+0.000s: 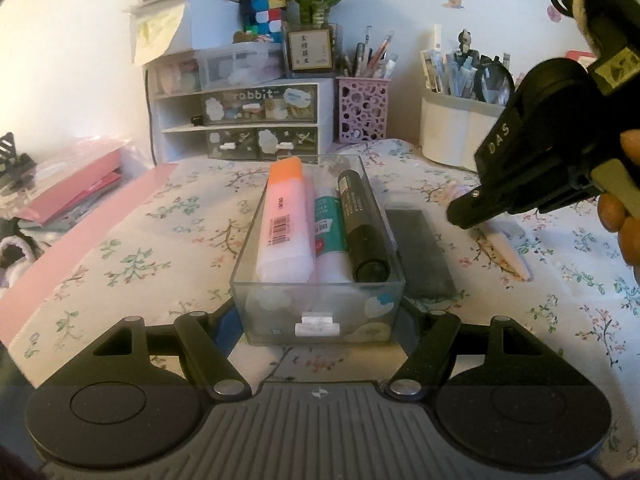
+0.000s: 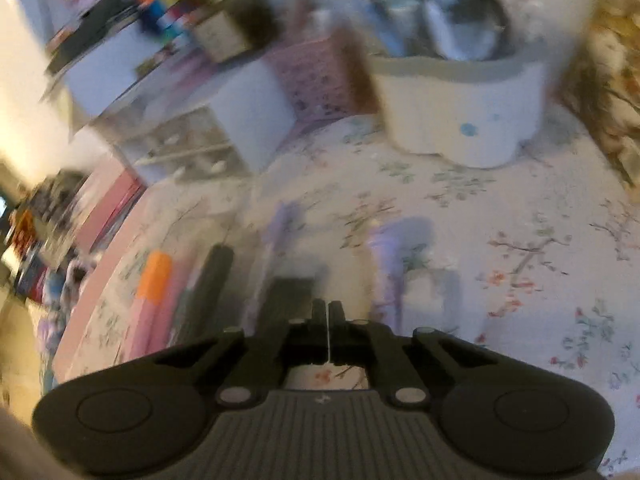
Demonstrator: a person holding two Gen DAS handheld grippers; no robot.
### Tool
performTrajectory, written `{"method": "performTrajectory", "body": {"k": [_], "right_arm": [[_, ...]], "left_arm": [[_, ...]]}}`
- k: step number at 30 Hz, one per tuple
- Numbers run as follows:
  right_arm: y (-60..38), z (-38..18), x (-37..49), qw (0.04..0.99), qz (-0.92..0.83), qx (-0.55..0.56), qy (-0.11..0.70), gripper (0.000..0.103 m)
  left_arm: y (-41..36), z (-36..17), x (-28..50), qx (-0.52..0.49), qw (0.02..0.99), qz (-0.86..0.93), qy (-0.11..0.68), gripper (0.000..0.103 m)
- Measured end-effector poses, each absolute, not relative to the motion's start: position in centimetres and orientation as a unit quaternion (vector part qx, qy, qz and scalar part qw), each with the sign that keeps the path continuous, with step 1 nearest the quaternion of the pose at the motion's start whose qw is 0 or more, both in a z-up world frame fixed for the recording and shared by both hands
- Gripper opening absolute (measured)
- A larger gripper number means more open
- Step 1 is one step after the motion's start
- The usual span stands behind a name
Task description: Organize stationery
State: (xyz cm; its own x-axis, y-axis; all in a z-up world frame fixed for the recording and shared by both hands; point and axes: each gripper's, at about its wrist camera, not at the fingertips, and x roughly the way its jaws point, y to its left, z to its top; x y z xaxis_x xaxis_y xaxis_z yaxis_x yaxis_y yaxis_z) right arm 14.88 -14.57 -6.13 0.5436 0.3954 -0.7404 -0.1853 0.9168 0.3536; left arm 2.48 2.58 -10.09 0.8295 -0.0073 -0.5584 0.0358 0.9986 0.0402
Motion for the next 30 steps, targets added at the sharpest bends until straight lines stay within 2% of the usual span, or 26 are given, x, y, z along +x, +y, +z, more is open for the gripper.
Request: {"method": "performTrajectory", "body": {"k": [2, 3, 4, 6, 9, 12, 14, 16, 23, 24, 27, 30], "right_arm": [[-13.5, -6.2, 14.8, 0.867, 0.175, 0.099, 0.456, 0.022], [-12.9, -6.3, 14.8, 0.868, 0.175, 0.087, 0.457, 0.035], [-12.3, -6.3, 14.7, 0.869, 0.176, 0.072, 0.457, 0.043], [-10.7, -6.3, 14.6, 0.868, 0.182, 0.042, 0.460, 0.047], [-9.0, -6.4, 13.7, 0.865, 0.206, -0.010, 0.458, 0.064], [-7.0, -7.0, 13.1, 0.867, 0.201, -0.089, 0.448, 0.066], [-6.9, -7.0, 13.0, 0.867, 0.200, -0.094, 0.446, 0.062], [-8.0, -6.7, 13.3, 0.869, 0.190, -0.086, 0.449, 0.036], [-12.5, -6.4, 13.9, 0.873, 0.171, 0.006, 0.457, 0.031], [-12.9, -6.4, 14.0, 0.872, 0.172, 0.021, 0.458, 0.010], [-14.7, -6.3, 14.4, 0.866, 0.165, 0.087, 0.463, 0.009], [-14.5, -6.5, 14.5, 0.876, 0.141, 0.065, 0.456, 0.009]], "left_arm": [[2.8, -10.1, 2.2, 0.026, 0.956, -0.015, 0.292, 0.072], [3.1, -10.0, 2.2, 0.023, 0.955, -0.018, 0.294, 0.072], [3.3, -9.9, 2.1, 0.021, 0.956, -0.019, 0.294, 0.072], [3.6, -10.0, 1.9, 0.022, 0.956, -0.014, 0.292, 0.072], [4.2, -10.1, 1.8, 0.022, 0.957, -0.001, 0.288, 0.072], [4.6, -10.1, 1.8, 0.024, 0.958, -0.002, 0.286, 0.072], [4.6, -10.1, 1.8, 0.024, 0.958, -0.002, 0.286, 0.072], [4.4, -10.1, 1.9, 0.022, 0.958, 0.000, 0.287, 0.072], [3.2, -10.2, 2.0, 0.023, 0.959, -0.013, 0.284, 0.072], [3.1, -10.2, 2.0, 0.023, 0.958, -0.013, 0.284, 0.072], [3.0, -10.2, 2.2, 0.023, 0.959, -0.014, 0.283, 0.072], [3.2, -10.3, 2.1, 0.023, 0.959, -0.015, 0.281, 0.072]]}}
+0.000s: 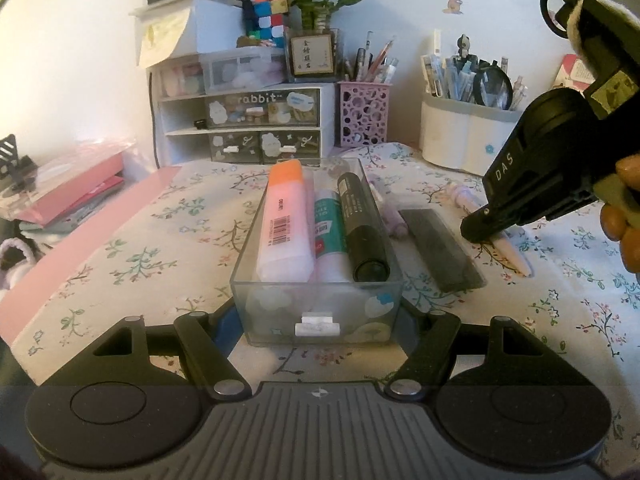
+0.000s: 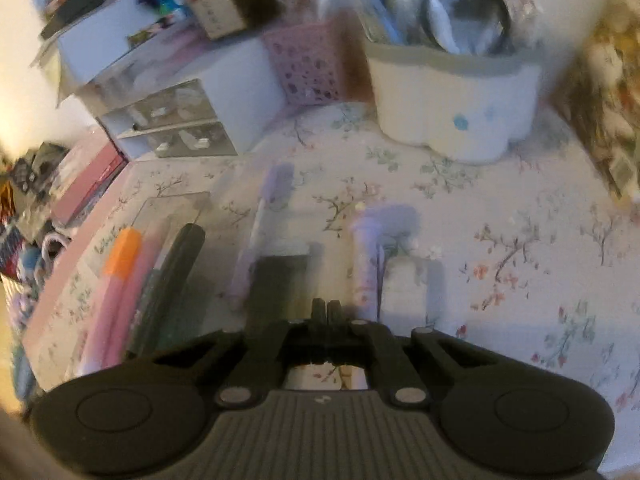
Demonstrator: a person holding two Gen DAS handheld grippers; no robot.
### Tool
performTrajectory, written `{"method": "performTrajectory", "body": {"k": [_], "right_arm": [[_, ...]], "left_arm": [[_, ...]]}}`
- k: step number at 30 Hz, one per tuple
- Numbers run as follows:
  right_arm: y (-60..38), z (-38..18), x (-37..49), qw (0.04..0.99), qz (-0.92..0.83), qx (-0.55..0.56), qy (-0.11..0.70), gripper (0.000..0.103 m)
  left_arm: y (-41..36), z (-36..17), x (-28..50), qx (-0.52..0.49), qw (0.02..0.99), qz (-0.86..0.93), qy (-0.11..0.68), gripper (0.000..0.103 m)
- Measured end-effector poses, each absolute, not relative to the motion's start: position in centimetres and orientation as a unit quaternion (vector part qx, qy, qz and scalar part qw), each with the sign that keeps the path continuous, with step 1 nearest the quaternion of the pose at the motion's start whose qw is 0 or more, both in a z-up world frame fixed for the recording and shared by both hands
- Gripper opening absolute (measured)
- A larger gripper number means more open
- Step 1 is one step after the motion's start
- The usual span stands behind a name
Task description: Organize stationery
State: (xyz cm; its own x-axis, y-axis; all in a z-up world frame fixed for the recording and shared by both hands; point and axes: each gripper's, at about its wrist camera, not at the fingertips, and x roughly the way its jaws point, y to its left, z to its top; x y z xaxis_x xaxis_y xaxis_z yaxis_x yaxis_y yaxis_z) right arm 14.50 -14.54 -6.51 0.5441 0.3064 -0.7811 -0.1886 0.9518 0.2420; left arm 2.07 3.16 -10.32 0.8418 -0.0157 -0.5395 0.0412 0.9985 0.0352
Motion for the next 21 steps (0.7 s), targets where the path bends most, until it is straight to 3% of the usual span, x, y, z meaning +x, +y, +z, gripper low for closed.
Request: {"method": "performTrajectory", "body": {"k": [2, 3, 6, 7, 14, 16, 21], "right_arm": [[-13.9, -6.2, 14.3, 0.876, 0.155, 0.052, 0.454, 0.011], [-13.3, -6.1, 14.3, 0.876, 0.159, 0.037, 0.455, 0.016], [-11.7, -6.0, 14.0, 0.881, 0.153, -0.005, 0.447, 0.048], [-11.3, -6.1, 14.0, 0.880, 0.160, -0.007, 0.447, 0.052], [-11.3, -6.2, 14.5, 0.879, 0.162, 0.022, 0.449, 0.057], [-11.0, -6.2, 14.7, 0.873, 0.174, 0.044, 0.454, 0.062], [-7.3, -6.9, 14.5, 0.873, 0.187, -0.047, 0.447, 0.068]], "left_arm": [[3.1, -10.3, 2.0, 0.026, 0.960, -0.012, 0.279, 0.072], [3.0, -10.3, 1.9, 0.028, 0.960, -0.011, 0.279, 0.072], [3.1, -10.3, 1.9, 0.026, 0.960, -0.013, 0.278, 0.072], [3.2, -10.3, 1.9, 0.026, 0.960, -0.014, 0.278, 0.072], [3.4, -10.4, 1.8, 0.022, 0.961, -0.014, 0.276, 0.072], [3.4, -10.4, 1.8, 0.024, 0.961, -0.012, 0.275, 0.072], [3.8, -10.4, 1.9, 0.020, 0.961, -0.005, 0.275, 0.072]]}}
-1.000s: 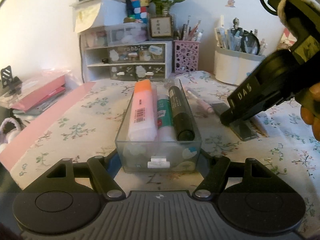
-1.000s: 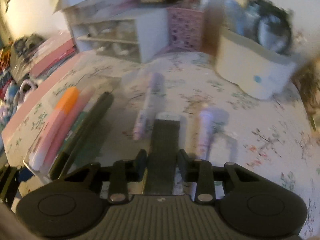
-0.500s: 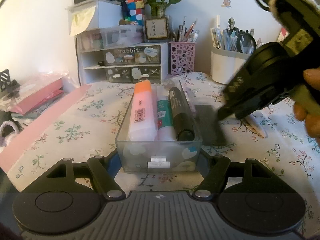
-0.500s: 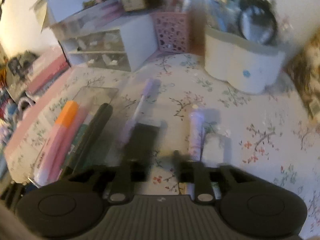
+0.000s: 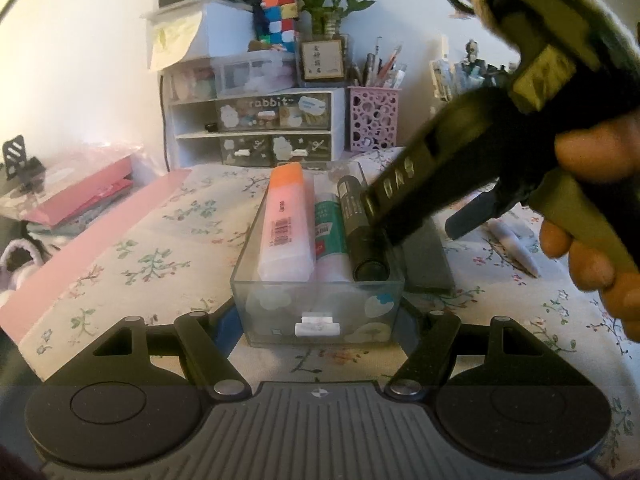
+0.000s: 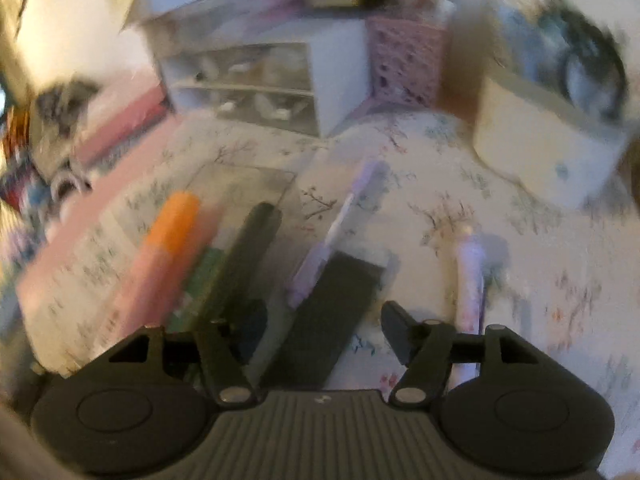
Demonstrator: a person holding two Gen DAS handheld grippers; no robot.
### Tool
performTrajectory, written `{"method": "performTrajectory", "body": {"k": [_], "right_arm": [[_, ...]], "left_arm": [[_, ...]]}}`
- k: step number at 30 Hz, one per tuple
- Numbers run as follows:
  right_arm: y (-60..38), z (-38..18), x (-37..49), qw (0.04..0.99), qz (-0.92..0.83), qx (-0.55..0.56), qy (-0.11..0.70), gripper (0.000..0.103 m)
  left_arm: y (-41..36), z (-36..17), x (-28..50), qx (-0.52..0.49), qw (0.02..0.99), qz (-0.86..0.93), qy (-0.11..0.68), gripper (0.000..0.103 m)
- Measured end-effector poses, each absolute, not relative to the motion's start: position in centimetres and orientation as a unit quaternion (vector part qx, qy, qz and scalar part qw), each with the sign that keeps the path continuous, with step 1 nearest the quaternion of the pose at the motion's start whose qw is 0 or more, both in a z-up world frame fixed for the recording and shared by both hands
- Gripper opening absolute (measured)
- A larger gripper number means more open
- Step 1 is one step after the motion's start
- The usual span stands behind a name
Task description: Organize stationery
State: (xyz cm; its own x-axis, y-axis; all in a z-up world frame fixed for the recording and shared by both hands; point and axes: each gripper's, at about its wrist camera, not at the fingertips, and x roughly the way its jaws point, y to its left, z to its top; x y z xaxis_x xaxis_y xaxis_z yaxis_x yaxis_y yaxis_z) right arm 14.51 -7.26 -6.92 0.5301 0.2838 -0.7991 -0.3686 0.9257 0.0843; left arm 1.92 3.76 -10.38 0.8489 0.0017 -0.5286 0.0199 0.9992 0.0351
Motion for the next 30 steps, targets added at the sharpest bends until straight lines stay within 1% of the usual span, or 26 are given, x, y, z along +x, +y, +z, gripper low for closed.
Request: {"method": "performTrajectory", "body": {"k": [2, 4, 7, 14, 17, 18, 20, 30], "right_arm": [[-7.2, -6.9, 14.5, 0.873, 0.188, -0.066, 0.446, 0.061], [-7.9, -6.9, 14.5, 0.872, 0.183, -0.073, 0.447, 0.049], [-9.5, -6.8, 14.3, 0.873, 0.176, -0.079, 0.448, 0.038], [-11.3, -6.6, 14.7, 0.875, 0.168, -0.059, 0.450, 0.038], [-10.5, -6.8, 14.6, 0.881, 0.166, -0.072, 0.438, 0.044], [-10.4, -6.9, 14.5, 0.883, 0.164, -0.070, 0.435, 0.044], [-10.4, -7.0, 14.3, 0.887, 0.156, -0.067, 0.429, 0.037], [-12.2, -6.9, 14.0, 0.892, 0.165, -0.008, 0.420, 0.036]], "left_arm": [[3.8, -10.3, 2.0, 0.020, 0.961, -0.006, 0.276, 0.072], [3.8, -10.4, 1.9, 0.020, 0.961, -0.006, 0.275, 0.072], [3.5, -10.4, 2.0, 0.018, 0.961, -0.006, 0.275, 0.072], [2.8, -10.5, 2.0, 0.015, 0.962, -0.007, 0.272, 0.072], [2.7, -10.6, 2.0, 0.016, 0.962, -0.008, 0.272, 0.072], [2.8, -10.6, 2.1, 0.016, 0.962, -0.008, 0.272, 0.072], [2.8, -10.6, 2.1, 0.016, 0.962, -0.009, 0.271, 0.072], [2.6, -10.7, 2.1, 0.017, 0.963, -0.011, 0.268, 0.072]]}}
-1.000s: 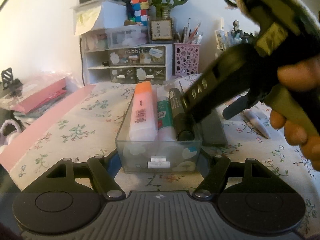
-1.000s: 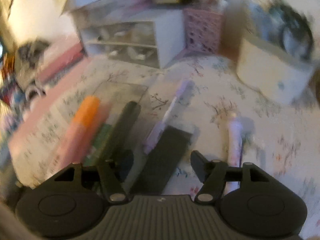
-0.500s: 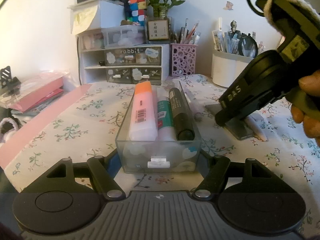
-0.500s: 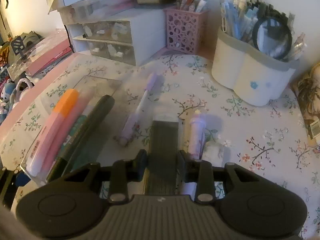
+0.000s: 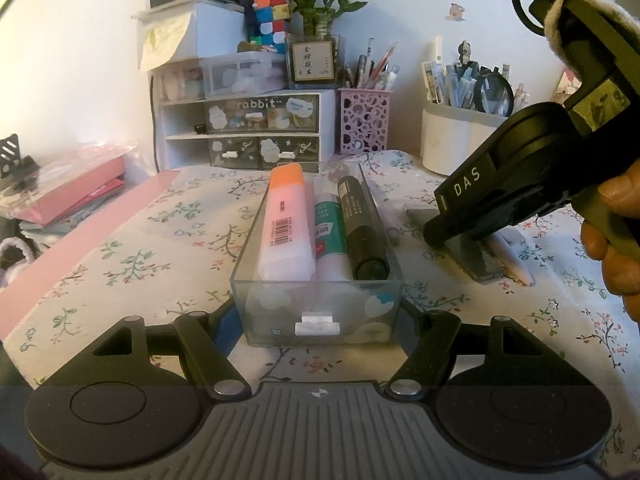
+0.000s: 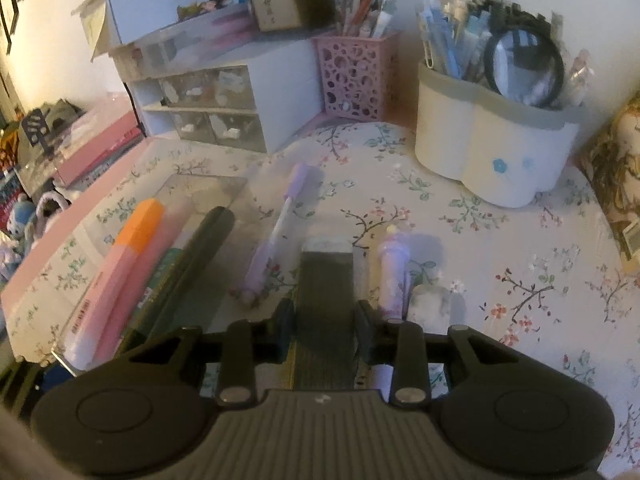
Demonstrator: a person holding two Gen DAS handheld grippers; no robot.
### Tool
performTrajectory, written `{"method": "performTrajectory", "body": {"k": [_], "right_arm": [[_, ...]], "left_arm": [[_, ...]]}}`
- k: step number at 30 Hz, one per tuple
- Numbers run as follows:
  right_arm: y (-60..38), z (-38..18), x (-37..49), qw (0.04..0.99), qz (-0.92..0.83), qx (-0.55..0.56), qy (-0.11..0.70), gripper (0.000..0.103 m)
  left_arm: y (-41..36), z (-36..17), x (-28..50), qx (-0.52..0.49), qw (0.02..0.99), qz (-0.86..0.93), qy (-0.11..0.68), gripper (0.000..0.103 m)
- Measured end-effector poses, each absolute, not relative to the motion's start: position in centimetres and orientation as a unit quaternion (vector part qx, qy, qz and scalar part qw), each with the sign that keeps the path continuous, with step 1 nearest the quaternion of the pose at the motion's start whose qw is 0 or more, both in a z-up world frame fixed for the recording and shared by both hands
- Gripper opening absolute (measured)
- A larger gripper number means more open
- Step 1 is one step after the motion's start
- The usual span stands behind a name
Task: Organize stationery
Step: 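Carry the dark grey item into the clear box and open the right tool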
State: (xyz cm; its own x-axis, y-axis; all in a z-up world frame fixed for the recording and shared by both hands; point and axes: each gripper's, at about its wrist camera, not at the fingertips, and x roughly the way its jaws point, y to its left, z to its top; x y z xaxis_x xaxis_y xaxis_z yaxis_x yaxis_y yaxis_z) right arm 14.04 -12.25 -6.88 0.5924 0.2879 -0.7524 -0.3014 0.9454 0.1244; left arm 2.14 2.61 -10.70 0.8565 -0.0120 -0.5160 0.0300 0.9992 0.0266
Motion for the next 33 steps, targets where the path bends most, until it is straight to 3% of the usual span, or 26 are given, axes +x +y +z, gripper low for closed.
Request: {"method": "performTrajectory", "body": {"k": [20, 33], "right_arm": [[-13.6, -2.4, 12.5, 0.876, 0.223, 0.178, 0.389, 0.036], [-9.7, -3.4, 13.9, 0.840, 0.223, 0.228, 0.439, 0.037]], "left_arm": [[2.5, -10.7, 2.1, 0.020, 0.964, -0.012, 0.266, 0.072], [2.7, -10.7, 2.2, 0.022, 0.964, -0.014, 0.266, 0.072]]}}
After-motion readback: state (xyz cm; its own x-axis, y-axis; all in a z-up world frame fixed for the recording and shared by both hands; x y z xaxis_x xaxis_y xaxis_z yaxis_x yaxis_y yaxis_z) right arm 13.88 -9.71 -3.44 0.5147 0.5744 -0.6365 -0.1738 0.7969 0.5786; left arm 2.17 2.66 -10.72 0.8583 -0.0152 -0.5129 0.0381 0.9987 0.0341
